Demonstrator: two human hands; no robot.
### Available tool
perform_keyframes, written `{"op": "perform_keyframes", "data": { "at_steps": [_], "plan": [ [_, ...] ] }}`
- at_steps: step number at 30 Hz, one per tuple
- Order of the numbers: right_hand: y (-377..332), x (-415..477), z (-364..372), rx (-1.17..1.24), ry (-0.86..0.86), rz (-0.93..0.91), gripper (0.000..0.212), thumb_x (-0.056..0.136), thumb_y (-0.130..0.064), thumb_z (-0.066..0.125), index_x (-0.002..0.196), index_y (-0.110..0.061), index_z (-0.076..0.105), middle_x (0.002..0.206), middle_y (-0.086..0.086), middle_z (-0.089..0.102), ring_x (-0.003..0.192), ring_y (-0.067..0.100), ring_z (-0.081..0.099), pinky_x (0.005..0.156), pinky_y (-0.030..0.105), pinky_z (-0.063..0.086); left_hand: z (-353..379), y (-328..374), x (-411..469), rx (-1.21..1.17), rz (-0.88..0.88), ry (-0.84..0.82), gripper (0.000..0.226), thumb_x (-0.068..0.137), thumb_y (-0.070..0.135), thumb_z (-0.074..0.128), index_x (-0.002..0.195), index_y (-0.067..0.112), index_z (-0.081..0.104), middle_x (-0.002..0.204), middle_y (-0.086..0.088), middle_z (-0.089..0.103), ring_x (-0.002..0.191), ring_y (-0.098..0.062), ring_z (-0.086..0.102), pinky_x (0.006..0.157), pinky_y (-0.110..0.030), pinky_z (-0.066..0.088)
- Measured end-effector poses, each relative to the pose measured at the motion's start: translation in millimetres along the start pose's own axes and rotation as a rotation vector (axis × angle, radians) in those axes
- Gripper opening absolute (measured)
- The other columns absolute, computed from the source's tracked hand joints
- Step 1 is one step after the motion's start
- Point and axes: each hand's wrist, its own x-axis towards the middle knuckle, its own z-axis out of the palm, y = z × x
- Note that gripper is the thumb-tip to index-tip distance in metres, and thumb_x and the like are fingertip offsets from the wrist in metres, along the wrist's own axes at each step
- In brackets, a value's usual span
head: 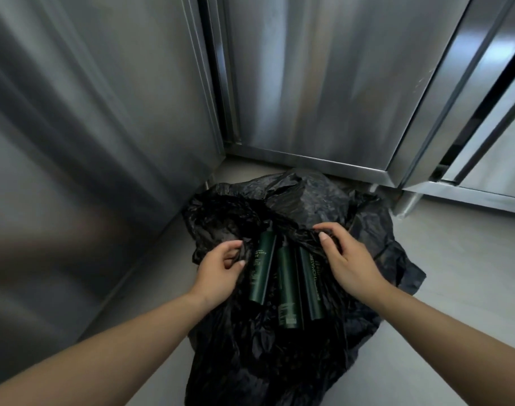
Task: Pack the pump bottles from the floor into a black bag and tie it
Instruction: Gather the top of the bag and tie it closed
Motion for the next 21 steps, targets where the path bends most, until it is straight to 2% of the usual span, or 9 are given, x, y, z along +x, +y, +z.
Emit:
{"op": "perform_keyframes", "data": {
  "at_steps": [1,3,5,7,9,13,16,18,21],
  "plan": [
    [0.6,2.2,-0.9,0.002,-0.001,0.030,0.017,0.098,-0.037,0.039,0.110,-0.037,0.051,0.051,-0.003,0.043,0.042,0.006,0.039,0.041,0.020,0.025,3.6,10.5,-3.0,0.015,0.080,-0.018,0.035,0.087,0.008,0.061,0.120,0.021,0.058,0.107,0.011,0.060,0.094,0.012,0.054,0.082,-0.001,0.039],
    [-1.2,5.5,-2.8,0.012,-0.007,0.094,0.019,0.098,-0.037,0.037,0.111,-0.031,0.050,0.055,-0.001,0.047,0.042,0.007,0.041,0.040,0.020,0.026,9.6,30.7,-10.4,0.063,0.213,-0.076,0.036,0.087,0.012,0.062,0.117,0.032,0.058,0.101,0.025,0.057,0.091,0.023,0.051,0.077,0.001,0.040],
    [-4.5,7.3,-4.4,0.042,0.003,0.135,0.019,0.098,-0.039,0.037,0.109,-0.031,0.050,0.066,0.008,0.058,0.052,0.011,0.050,0.045,0.022,0.031,15.0,48.3,-18.7,0.127,0.309,-0.142,0.038,0.087,0.017,0.062,0.118,0.038,0.058,0.103,0.028,0.059,0.097,0.018,0.053,0.083,-0.006,0.044],
    [-10.4,8.5,-4.0,0.102,-0.003,0.141,0.019,0.097,-0.042,0.037,0.107,-0.033,0.051,0.082,0.006,0.065,0.071,0.013,0.059,0.061,0.024,0.042,19.5,60.7,-26.4,0.109,0.365,-0.162,0.038,0.086,0.017,0.063,0.117,0.040,0.059,0.107,0.027,0.062,0.102,0.008,0.057,0.087,-0.014,0.047],
    [-19.8,9.3,-2.8,0.213,-0.032,0.150,0.021,0.095,-0.048,0.038,0.105,-0.036,0.052,0.097,-0.001,0.065,0.089,0.009,0.059,0.078,0.027,0.044,24.0,70.3,-35.2,0.094,0.397,-0.163,0.039,0.086,0.020,0.063,0.113,0.047,0.057,0.109,0.032,0.060,0.106,0.010,0.055,0.087,-0.010,0.045],
    [-34.9,10.6,-0.3,0.372,-0.084,0.145,0.026,0.088,-0.055,0.047,0.105,-0.037,0.054,0.104,-0.013,0.063,0.097,-0.002,0.057,0.080,0.019,0.042,33.5,76.1,-44.7,0.042,0.432,-0.167,0.043,0.086,0.019,0.063,0.106,0.057,0.054,0.108,0.039,0.055,0.106,0.021,0.048,0.081,0.002,0.037],
    [-35.2,11.3,1.6,0.415,-0.080,0.152,0.020,0.089,-0.033,0.058,0.107,-0.027,0.057,0.105,-0.006,0.067,0.100,0.007,0.061,0.089,0.025,0.046,35.8,76.5,-44.1,0.041,0.454,-0.157,0.039,0.086,0.015,0.063,0.114,0.041,0.060,0.109,0.033,0.056,0.104,0.020,0.049,0.083,0.001,0.036],
    [-33.1,9.9,2.5,0.424,-0.080,0.140,0.019,0.089,-0.017,0.057,0.108,-0.021,0.058,0.106,-0.001,0.067,0.102,0.011,0.062,0.092,0.026,0.047,34.1,73.9,-46.4,0.044,0.476,-0.178,0.038,0.085,0.016,0.065,0.112,0.043,0.061,0.108,0.031,0.057,0.105,0.016,0.051,0.086,-0.001,0.038],
    [-32.4,7.4,2.1,0.409,-0.064,0.082,0.022,0.091,-0.009,0.053,0.103,-0.027,0.056,0.103,-0.007,0.064,0.095,0.003,0.061,0.081,0.013,0.047,24.9,72.0,-45.4,0.126,0.566,-0.027,0.037,0.077,0.036,0.068,0.109,0.050,0.056,0.116,0.027,0.054,0.114,0.002,0.050,0.090,-0.009,0.040]
  ]
}}
